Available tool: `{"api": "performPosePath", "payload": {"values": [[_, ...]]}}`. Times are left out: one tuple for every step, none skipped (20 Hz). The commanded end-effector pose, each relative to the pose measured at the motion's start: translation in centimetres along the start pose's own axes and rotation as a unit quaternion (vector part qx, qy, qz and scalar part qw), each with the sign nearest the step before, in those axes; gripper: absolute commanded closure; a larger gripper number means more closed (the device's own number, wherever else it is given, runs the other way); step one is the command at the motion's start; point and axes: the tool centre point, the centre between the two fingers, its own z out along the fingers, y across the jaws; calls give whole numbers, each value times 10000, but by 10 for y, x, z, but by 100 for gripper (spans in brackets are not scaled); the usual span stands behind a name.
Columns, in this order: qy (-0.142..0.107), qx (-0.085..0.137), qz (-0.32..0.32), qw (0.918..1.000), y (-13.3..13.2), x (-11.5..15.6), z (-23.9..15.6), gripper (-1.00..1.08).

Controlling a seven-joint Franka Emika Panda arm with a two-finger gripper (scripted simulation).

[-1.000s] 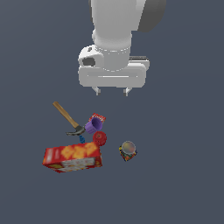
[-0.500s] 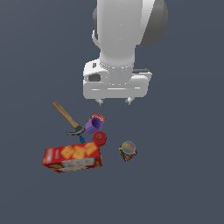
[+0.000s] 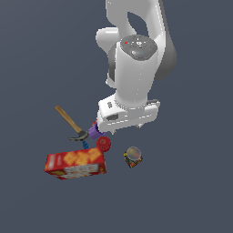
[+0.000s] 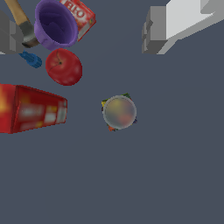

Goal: Pick up a designated object from a clutter of objects.

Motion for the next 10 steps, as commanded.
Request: {"api": "performPosePath", "payload": {"values": [[2, 11, -304, 9995, -6, 12, 25, -92], [3, 16, -419, 9991, -9, 17, 34, -92], [4, 21, -527, 9986, -11, 21, 43, -92], [6, 27, -629, 9980, -13, 24, 52, -92], [7, 32, -724, 9974, -16, 28, 60, -92], [9, 38, -813, 9967, -18, 30, 68, -92], [10, 43, -895, 9960, -20, 33, 75, -92], [12, 49, -971, 9953, -22, 35, 82, -92], [14, 54, -1041, 9945, -24, 37, 88, -92], [15, 59, -1105, 9939, -26, 39, 94, -92]]}}
